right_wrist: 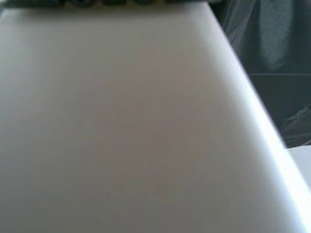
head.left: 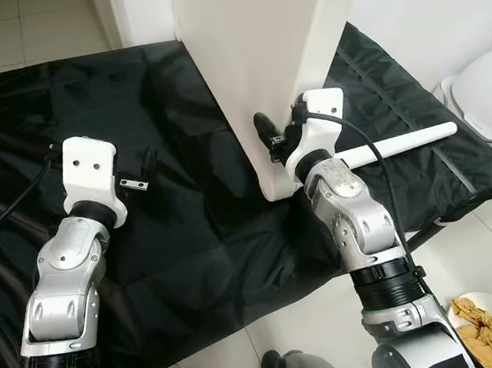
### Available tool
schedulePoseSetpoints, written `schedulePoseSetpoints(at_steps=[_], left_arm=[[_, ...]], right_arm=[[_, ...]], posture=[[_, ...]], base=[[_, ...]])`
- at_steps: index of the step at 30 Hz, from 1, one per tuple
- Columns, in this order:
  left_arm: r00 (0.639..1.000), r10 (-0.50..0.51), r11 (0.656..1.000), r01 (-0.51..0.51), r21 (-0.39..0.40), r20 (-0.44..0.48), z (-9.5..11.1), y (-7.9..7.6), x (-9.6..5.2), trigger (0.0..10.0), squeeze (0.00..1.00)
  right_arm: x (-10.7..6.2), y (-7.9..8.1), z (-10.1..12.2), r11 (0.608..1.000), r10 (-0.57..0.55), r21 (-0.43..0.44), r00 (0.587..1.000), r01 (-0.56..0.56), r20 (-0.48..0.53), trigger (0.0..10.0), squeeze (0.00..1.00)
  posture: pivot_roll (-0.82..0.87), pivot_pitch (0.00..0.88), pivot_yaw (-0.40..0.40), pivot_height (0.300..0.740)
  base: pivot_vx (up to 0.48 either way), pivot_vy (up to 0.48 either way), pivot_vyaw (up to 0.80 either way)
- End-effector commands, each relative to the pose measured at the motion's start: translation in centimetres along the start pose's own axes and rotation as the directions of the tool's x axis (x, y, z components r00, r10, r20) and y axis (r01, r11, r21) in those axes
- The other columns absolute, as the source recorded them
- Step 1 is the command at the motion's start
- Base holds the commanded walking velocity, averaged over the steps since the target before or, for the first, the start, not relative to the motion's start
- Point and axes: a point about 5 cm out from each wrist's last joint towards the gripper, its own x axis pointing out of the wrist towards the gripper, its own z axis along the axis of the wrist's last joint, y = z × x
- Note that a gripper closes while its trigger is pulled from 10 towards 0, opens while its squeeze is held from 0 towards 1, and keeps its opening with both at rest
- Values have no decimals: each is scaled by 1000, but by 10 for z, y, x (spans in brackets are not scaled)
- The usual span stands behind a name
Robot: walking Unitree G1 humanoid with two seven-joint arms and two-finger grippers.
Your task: Building children table
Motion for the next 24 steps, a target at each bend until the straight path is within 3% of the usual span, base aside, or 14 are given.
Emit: schedulePoseSetpoints(at_steps=[1,14,24], left_arm=[[999,-35,999,35,-3,0,2,-1,0,10000,0],[1000,-30,1000,30,-3,0,2,0,0,10000,0],[1000,-12,1000,12,1,-4,2,5,1,10000,0]], right_arm=[[-2,16,-7,996,91,17,995,-91,-35,10000,0],[-13,38,-12,983,179,39,983,-178,-29,10000,0],[-8,58,-12,971,230,67,973,-229,1,10000,0]], posture=[[132,116,-77,740],[128,117,-80,740],[128,114,-76,740]], base=[[0,0,0],[0,0,0],[0,0,0]])
